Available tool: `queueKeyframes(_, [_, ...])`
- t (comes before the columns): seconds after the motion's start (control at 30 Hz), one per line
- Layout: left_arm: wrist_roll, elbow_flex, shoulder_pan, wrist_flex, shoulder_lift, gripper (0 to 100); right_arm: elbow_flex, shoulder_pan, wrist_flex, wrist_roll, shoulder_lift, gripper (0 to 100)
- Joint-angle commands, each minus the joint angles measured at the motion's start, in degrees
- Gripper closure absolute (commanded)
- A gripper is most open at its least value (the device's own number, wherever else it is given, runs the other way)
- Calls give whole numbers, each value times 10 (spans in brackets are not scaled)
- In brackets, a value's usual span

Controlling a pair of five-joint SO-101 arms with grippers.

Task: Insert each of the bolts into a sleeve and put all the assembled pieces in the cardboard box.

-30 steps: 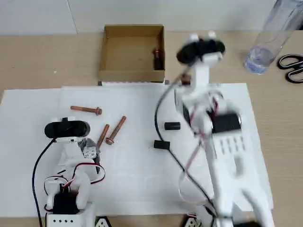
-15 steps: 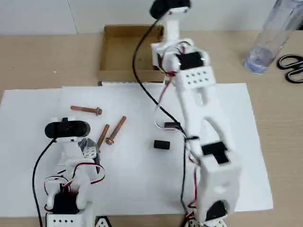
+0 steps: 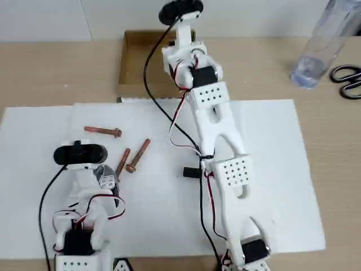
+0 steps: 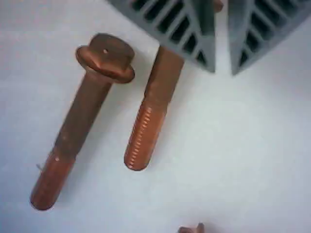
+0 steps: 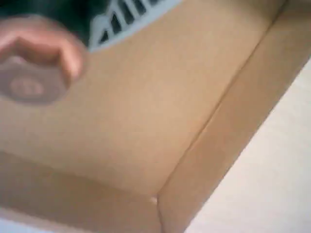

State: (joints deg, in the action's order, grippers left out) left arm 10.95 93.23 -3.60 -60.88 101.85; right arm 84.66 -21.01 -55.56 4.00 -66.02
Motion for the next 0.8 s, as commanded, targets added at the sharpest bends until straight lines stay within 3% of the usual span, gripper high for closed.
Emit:
queueKeyframes(0.0, [-2, -3, -1, 14, 5, 994, 87, -2, -12, 4, -20, 995])
queueKeyframes(0.17, [-2, -3, -1, 14, 5, 994, 92, -3, -20, 4, -43, 983])
queueKeyframes(0.4, [-2, -3, -1, 14, 5, 994, 96, -1, -80, 4, -48, 770])
queueKeyframes(0.77, [-2, -3, -1, 14, 5, 994, 116, 0, -171, 6, 44, 865])
